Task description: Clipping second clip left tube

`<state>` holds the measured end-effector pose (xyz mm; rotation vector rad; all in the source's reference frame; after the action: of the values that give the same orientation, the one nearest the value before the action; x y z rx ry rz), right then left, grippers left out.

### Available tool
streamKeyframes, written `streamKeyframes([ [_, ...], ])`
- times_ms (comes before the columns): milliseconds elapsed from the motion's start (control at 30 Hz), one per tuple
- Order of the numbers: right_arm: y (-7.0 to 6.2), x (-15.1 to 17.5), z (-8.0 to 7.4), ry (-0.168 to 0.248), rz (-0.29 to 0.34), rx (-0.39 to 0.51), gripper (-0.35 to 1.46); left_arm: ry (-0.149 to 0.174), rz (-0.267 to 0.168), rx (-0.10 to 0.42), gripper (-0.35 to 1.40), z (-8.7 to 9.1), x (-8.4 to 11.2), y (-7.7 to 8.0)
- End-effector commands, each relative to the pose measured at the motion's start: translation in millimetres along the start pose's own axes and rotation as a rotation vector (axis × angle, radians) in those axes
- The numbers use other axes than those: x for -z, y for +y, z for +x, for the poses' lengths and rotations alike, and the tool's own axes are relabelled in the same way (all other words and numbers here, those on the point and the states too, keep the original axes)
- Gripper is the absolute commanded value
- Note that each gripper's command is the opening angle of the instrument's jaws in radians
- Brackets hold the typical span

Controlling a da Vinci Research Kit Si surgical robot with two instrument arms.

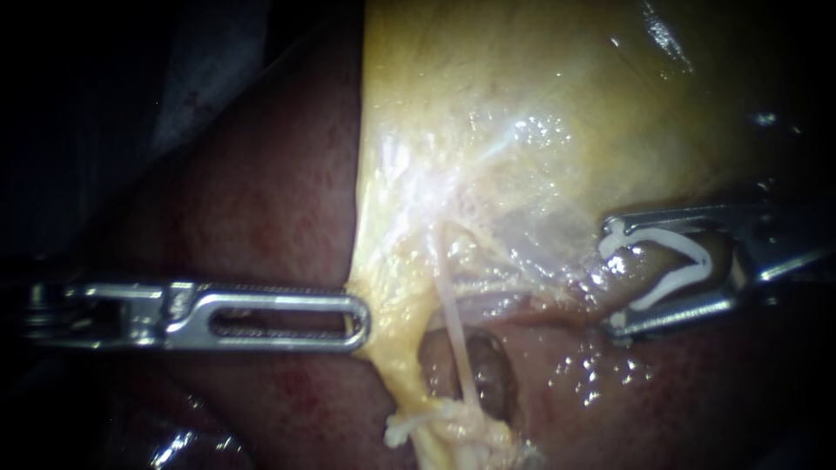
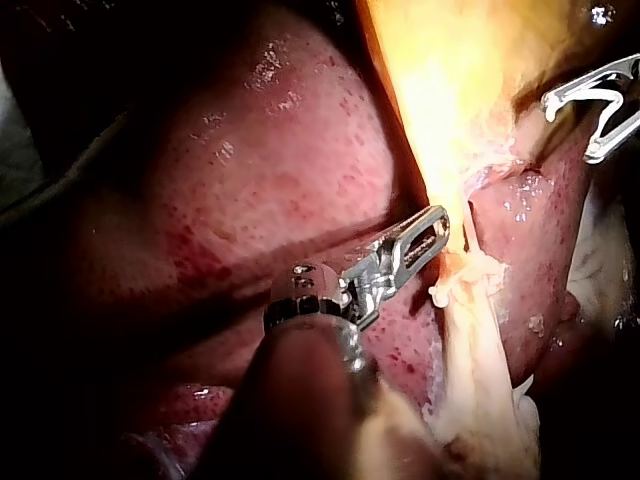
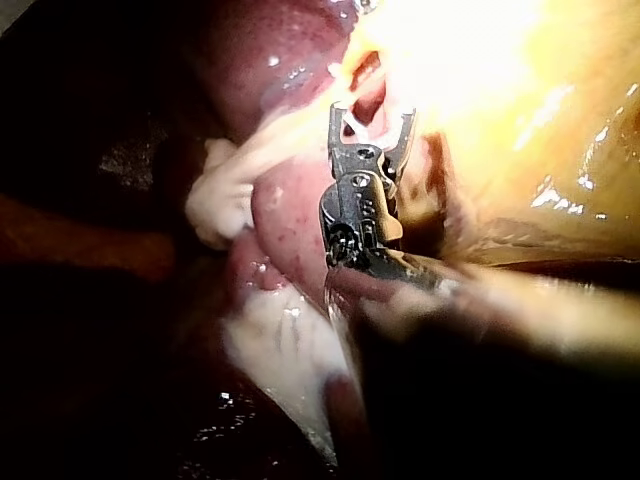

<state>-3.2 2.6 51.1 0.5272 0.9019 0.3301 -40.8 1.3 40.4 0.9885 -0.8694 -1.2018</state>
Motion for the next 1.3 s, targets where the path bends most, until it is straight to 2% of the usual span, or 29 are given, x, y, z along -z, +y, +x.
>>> streamKeyframes([
  [33, 0.0, -0.1, 0.0, -0.001, 0.002, 0.000, 0.60, -0.001, 0.000, 0.000, -0.01, 0.0, 0.0, 0.0],
  [267, -1.0, -2.5, -0.2, 0.001, 0.030, 0.007, 0.60, 0.000, 0.000, 0.000, -0.01, 0.0, 0.0, 0.1],
  [400, -2.2, -5.5, -0.6, -0.004, 0.064, 0.019, 0.59, 0.000, 0.000, -0.001, -0.01, -0.1, 0.0, 0.2],
  [633, -3.9, -10.6, -1.9, -0.039, 0.112, 0.019, 0.59, 0.000, 0.000, -0.001, -0.01, -0.1, -0.1, 0.3],
  [1000, -4.1, -14.9, -3.7, -0.053, 0.148, 0.006, 0.59, -0.001, -0.001, -0.001, 0.00, 0.0, -0.1, 0.3],
  [1300, -3.3, -17.4, -5.4, -0.066, 0.153, 0.000, 0.59, -0.001, -0.001, -0.001, 0.00, 0.0, -0.1, 0.1],
])
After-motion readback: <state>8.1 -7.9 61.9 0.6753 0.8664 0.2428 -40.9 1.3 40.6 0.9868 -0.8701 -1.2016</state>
